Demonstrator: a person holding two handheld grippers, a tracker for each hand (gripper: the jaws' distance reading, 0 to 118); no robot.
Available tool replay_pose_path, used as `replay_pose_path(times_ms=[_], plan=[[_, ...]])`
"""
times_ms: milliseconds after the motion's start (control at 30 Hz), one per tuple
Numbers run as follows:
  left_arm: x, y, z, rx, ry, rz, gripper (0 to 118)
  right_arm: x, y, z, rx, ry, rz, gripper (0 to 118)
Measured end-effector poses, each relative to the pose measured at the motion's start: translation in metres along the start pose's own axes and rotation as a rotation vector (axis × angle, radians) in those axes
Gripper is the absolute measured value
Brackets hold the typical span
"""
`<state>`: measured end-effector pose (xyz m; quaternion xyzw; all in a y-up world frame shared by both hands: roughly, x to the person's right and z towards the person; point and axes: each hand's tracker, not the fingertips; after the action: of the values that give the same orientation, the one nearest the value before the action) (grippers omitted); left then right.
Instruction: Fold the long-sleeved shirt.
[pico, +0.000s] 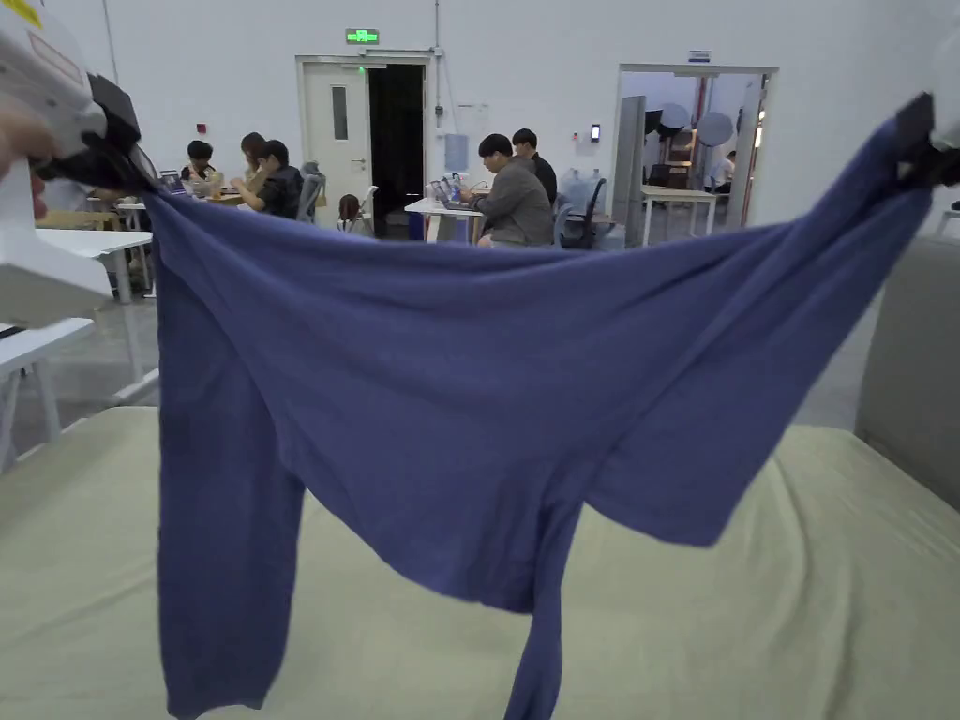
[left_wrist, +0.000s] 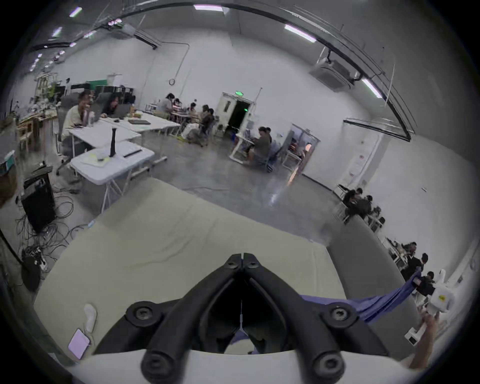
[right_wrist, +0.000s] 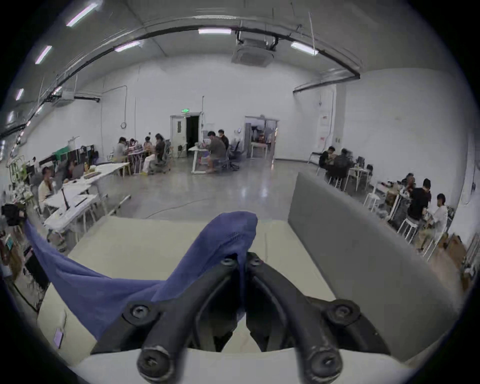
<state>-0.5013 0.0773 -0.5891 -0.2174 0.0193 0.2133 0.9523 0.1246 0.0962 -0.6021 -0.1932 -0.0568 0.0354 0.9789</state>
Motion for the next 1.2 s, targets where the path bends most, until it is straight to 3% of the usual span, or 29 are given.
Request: replay_pose_path(times_ms=[233, 433, 533, 700, 867, 1033, 1200], plan=[[0.019, 0.055, -0.011, 0.089, 0.013, -0.010, 0, -0.010, 0.086, 0.003, 0.087, -0.036, -0.057, 0], [0.020, 0.048, -0.035, 0.102, -0.026, -0.020, 0, 0.000, 0.081, -0.019, 0.091, -0.044, -0.082, 0], [0.009, 0.012, -0.074, -0.013, 0.004, -0.066, 0, -0.005, 0.038, -0.056, 0.004, -0.028, -0.033, 0], [-0.032, -0.099, -0.147, -0.229, 0.042, -0.005, 0, -0.018, -0.089, -0.130, -0.209, 0.020, 0.024, 0], [-0.071, -0.224, -0.194, -0.432, 0.073, 0.033, 0, -0.023, -0.229, -0.170, -0.430, 0.058, 0.024, 0], [-0.096, -0.311, -0.195, -0.576, 0.090, 0.036, 0, -0.019, -0.327, -0.164, -0.555, 0.083, 0.015, 0], [-0.114, -0.334, -0.161, -0.613, 0.056, -0.027, 0, 0.004, -0.373, -0.114, -0.551, 0.123, 0.010, 0]])
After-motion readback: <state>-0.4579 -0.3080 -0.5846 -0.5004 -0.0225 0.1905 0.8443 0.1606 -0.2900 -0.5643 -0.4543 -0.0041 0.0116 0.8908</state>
